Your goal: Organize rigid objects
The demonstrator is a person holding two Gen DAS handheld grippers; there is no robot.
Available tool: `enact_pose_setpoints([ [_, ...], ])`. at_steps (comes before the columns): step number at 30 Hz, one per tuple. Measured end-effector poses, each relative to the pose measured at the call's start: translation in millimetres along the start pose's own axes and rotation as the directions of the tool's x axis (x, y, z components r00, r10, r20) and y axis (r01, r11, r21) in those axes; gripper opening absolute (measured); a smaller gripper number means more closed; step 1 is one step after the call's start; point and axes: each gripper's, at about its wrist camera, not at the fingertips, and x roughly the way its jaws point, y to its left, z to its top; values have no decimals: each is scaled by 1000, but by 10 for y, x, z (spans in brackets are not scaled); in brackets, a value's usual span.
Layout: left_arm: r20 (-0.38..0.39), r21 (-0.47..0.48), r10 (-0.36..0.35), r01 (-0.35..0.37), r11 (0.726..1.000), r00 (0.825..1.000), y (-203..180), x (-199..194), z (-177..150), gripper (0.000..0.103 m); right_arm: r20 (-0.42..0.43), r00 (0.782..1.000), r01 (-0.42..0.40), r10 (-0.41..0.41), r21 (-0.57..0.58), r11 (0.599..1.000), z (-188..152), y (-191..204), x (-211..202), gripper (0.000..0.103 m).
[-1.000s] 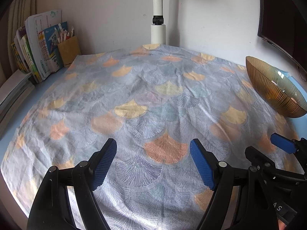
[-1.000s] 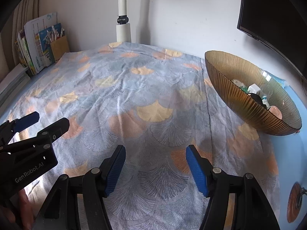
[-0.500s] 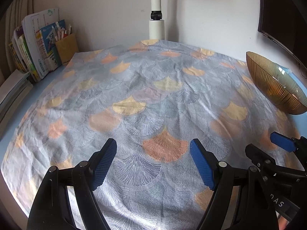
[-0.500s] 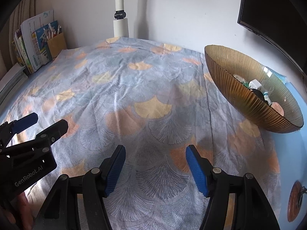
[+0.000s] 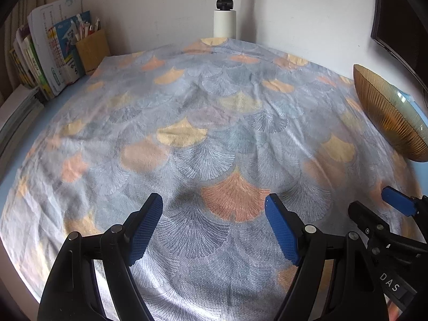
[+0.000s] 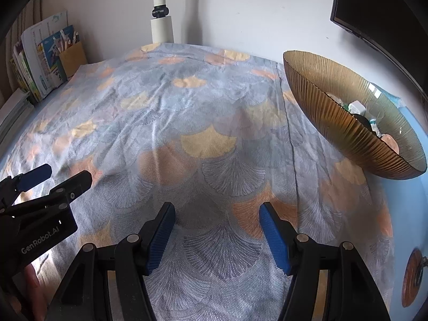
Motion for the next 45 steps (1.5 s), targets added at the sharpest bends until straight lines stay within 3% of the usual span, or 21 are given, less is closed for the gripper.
enact_pose_setpoints([
  [5,-8,0,0,0,1000,1000,-9,9,-3,77,-6,1000,-18,18,-3,1000,13,-7,25,66],
  [7,-34,2,-9,9,1000,999,-5,48,5,78,-13,1000,-20,20,2,1000,13,-7,33,77],
  [9,-39,-1,-15,15,1000,999,18,60,8,79,-26,999,-23,24,7,1000,19,-8,53,80],
  [12,-49,6,-17,17,1000,999,9,73,8,88,-30,999,-30,31,5,1000,18,4,53,83],
  [14,-78,2,-15,15,1000,997,14,126,20,103,-33,999,-30,29,0,1000,17,17,53,85],
  [16,-80,-16,-11,9,1000,997,48,154,38,103,-40,999,-29,29,5,1000,15,19,57,90],
  [18,-79,-18,-6,4,1000,997,49,165,46,103,-64,997,-38,39,12,999,19,11,92,103],
  [45,-66,-4,-18,17,1000,998,80,189,67,103,-66,997,-35,35,-2,999,32,45,111,103],
])
